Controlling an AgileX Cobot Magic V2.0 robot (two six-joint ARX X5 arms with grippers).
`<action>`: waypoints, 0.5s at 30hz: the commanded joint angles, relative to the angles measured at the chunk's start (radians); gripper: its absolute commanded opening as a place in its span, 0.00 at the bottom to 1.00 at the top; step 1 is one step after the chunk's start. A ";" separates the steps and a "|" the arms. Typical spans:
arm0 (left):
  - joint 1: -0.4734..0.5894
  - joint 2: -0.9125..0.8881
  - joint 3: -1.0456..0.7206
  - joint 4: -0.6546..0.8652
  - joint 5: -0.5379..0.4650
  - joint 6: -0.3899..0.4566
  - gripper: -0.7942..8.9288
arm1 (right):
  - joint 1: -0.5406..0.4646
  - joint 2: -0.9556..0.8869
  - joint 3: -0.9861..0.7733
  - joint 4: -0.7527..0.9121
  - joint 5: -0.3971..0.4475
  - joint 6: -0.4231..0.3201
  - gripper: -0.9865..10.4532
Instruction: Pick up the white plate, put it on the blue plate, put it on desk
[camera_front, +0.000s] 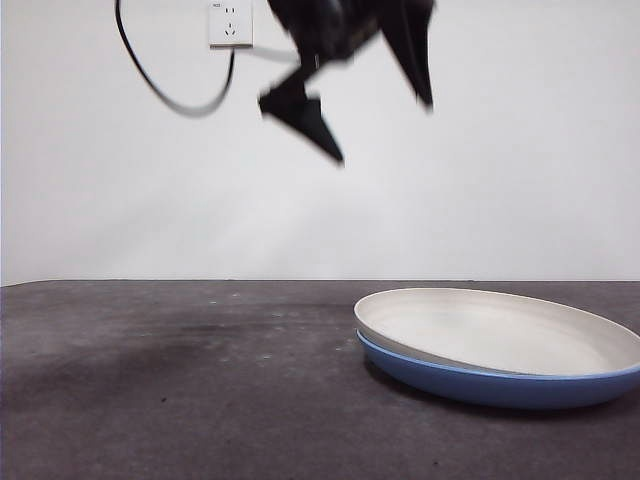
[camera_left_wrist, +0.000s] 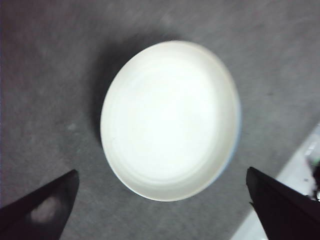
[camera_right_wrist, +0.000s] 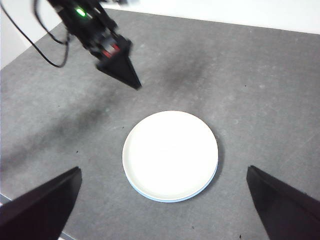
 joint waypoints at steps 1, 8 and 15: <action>-0.013 -0.094 0.029 -0.033 0.000 0.030 0.66 | 0.004 0.005 0.022 0.008 0.003 0.022 0.61; -0.012 -0.315 -0.027 -0.037 0.001 0.053 0.66 | 0.004 0.005 0.022 0.021 0.005 0.049 0.61; -0.010 -0.586 -0.226 -0.037 0.000 0.112 0.66 | 0.004 0.029 0.022 0.028 0.005 0.064 0.61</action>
